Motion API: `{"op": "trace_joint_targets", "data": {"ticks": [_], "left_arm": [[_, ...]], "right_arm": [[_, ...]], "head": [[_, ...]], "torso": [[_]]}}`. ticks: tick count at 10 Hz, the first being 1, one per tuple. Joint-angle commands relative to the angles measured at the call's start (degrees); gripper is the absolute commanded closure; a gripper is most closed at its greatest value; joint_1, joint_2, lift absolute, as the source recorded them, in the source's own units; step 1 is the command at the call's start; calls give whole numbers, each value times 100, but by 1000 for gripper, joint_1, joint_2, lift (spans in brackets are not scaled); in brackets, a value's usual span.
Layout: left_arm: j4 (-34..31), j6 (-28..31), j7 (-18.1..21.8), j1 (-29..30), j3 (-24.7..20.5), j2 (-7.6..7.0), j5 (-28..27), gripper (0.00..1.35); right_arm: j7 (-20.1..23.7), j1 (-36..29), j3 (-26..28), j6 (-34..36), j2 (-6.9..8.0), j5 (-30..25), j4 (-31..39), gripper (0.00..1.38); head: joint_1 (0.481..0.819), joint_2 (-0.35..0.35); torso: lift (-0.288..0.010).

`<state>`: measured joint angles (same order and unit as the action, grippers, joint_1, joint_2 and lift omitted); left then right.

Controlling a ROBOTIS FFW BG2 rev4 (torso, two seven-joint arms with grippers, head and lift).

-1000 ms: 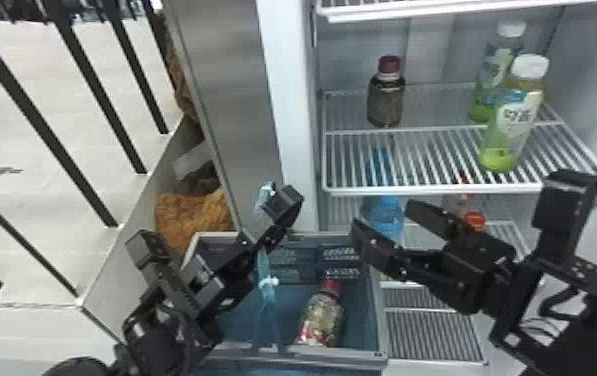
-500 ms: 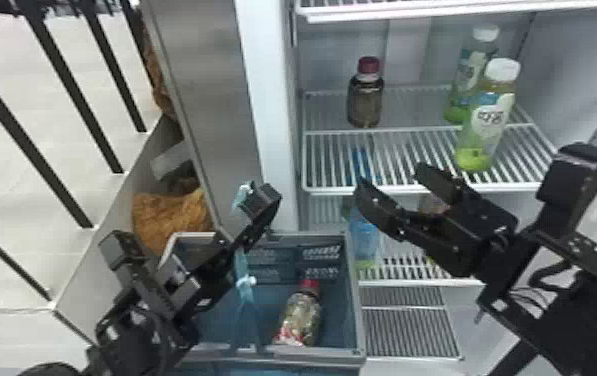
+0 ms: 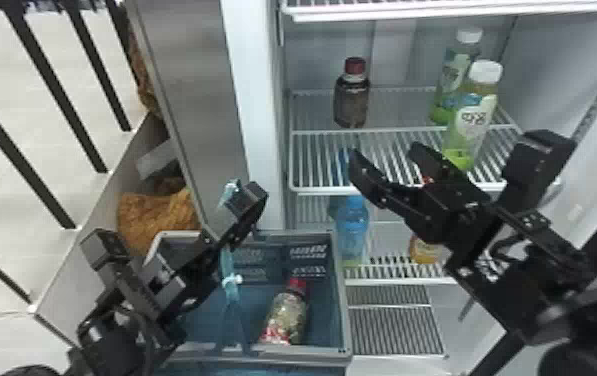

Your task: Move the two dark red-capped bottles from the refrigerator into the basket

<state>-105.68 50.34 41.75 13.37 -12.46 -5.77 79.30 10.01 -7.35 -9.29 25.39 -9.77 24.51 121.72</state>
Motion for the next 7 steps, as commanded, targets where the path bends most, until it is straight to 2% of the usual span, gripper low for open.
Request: {"op": "trace_joint_targets", "data": {"ticks": [1, 4, 7], "left_arm": [[0, 0, 0, -30, 12, -3, 0, 1200], [0, 0, 0, -30, 23, -21, 0, 1200], [0, 0, 0, -58, 12, -30, 11, 1200]], "right_arm": [[-114, 341, -191, -262, 1, -109, -437, 104], [-351, 820, -397, -557, 63, -269, -1000, 104], [-553, 1157, -442, -557, 98, -451, -1380, 104]], "head": [[695, 52], [673, 57], [658, 52]], "torso": [[-34], [-34], [-34]]}}
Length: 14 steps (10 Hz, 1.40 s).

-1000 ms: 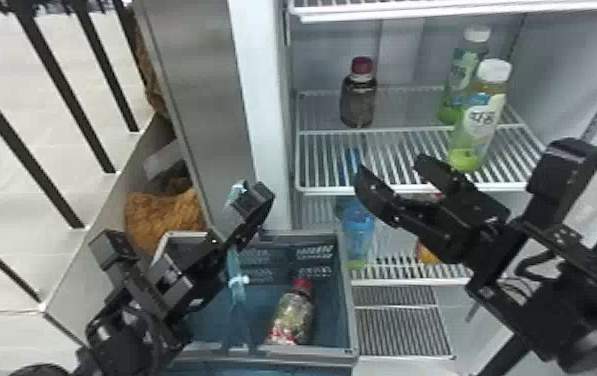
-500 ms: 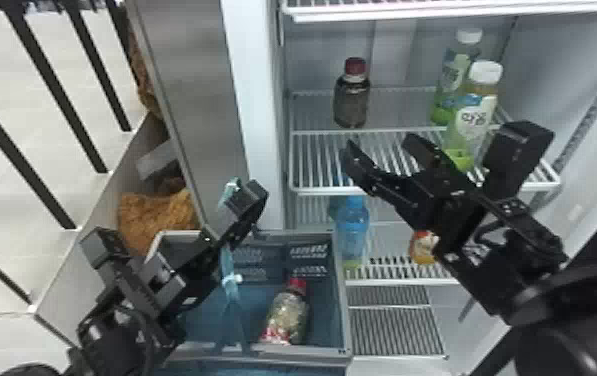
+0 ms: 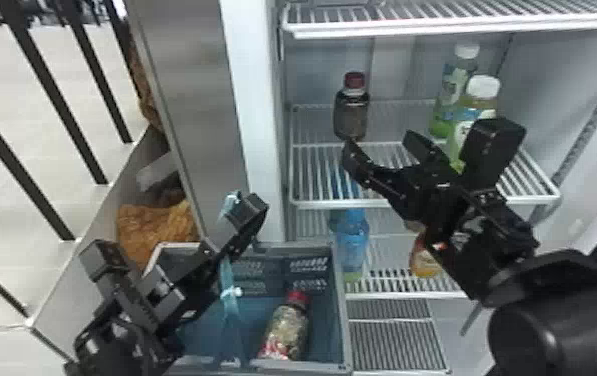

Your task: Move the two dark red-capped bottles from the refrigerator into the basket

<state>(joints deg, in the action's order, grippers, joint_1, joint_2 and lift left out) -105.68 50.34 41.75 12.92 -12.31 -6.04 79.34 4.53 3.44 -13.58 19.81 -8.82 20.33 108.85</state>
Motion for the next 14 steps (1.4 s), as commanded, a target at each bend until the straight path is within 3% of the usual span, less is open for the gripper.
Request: {"op": "trace_joint_targets", "data": {"ticks": [1, 14], "left_arm": [[0, 0, 0, -12, 9, -2, -5, 1200], [42, 0, 0, -97, 43, -29, 6, 1200]], "right_arm": [[-39, 247, -36, 1, 3, -113, -275, 104], [-277, 2455, -561, -435, 285, -296, -3340, 96]], "head": [[654, 48], [611, 40]], "torso": [[-34], [-34]]}}
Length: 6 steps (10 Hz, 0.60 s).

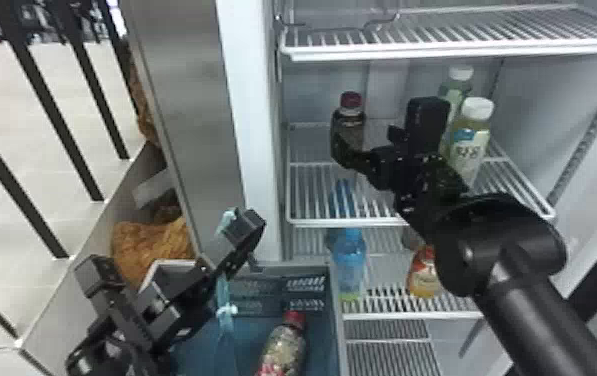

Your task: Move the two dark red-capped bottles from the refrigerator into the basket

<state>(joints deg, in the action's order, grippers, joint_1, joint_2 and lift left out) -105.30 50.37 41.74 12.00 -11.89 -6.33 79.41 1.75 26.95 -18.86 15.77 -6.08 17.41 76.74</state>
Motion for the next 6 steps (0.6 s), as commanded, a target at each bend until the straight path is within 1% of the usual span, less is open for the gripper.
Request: {"op": "trace_joint_targets", "data": {"ticks": [1, 3, 4, 5, 6], "left_arm": [[4, -3, 0, -5, 1, -9, 0, 1200], [18, 11, 0, -33, 24, -9, 0, 1200], [18, -3, 0, -33, 24, -18, 0, 1200], [18, -3, 0, -47, 24, -18, 0, 1200], [18, -3, 0, -47, 24, -18, 0, 1200]], "right_arm": [[-8, 273, -91, -44, 28, -15, -355, 94], [-61, 484, -251, -44, 37, -27, -650, 125], [-61, 568, -285, -44, 46, -27, -791, 183], [-61, 610, -297, -30, 55, 30, -889, 427], [-69, 652, -342, -30, 55, 19, -932, 838]], "head": [[606, 38], [600, 38], [598, 39], [598, 41], [599, 42]], "torso": [[-34], [-34], [-34], [-34], [-34]]}}
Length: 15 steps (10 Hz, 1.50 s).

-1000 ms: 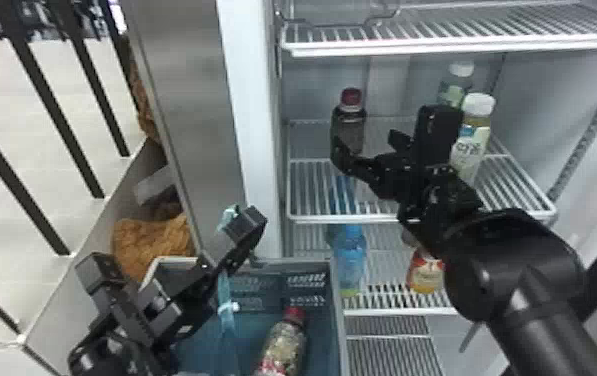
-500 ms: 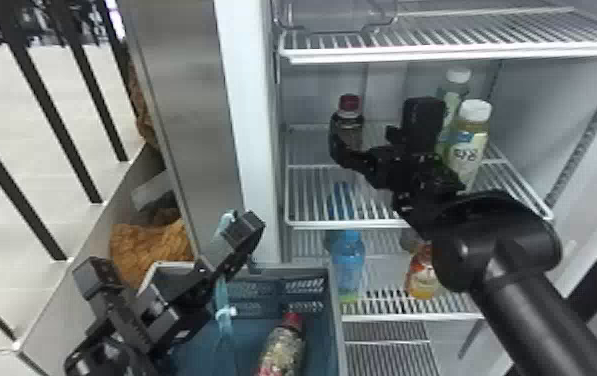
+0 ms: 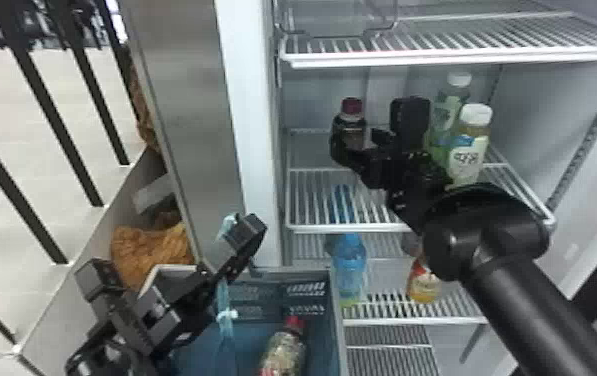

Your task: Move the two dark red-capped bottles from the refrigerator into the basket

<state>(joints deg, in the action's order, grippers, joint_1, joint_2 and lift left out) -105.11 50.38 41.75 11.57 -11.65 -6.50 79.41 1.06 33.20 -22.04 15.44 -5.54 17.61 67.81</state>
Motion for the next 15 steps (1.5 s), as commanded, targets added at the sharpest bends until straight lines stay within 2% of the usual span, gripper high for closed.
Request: {"op": "trace_joint_targets", "data": {"ticks": [1, 2, 6, 9, 15], "left_arm": [[13, -4, 0, -4, 0, 0, 0, 1200], [13, -4, 0, 10, 0, -9, 0, 1200], [13, -4, 9, 24, 0, -9, 0, 1200], [13, -4, 9, 38, 0, -9, 0, 1200], [13, -4, 9, 66, 0, 9, 0, 1200]], "right_arm": [[-36, 55, -70, 2, 0, -12, -66, 1044], [-89, 69, -150, -54, -9, -58, -66, 1246], [-98, -85, -138, -96, -44, -92, 130, 1246], [-98, -592, 56, 312, -140, -207, 1030, 1246], [-80, -1871, 365, 916, -369, 68, 3013, 1246]], "head": [[600, 42], [601, 43], [601, 49], [605, 46], [633, 54]], "torso": [[-34], [-34], [-34], [-34], [-34]]}}
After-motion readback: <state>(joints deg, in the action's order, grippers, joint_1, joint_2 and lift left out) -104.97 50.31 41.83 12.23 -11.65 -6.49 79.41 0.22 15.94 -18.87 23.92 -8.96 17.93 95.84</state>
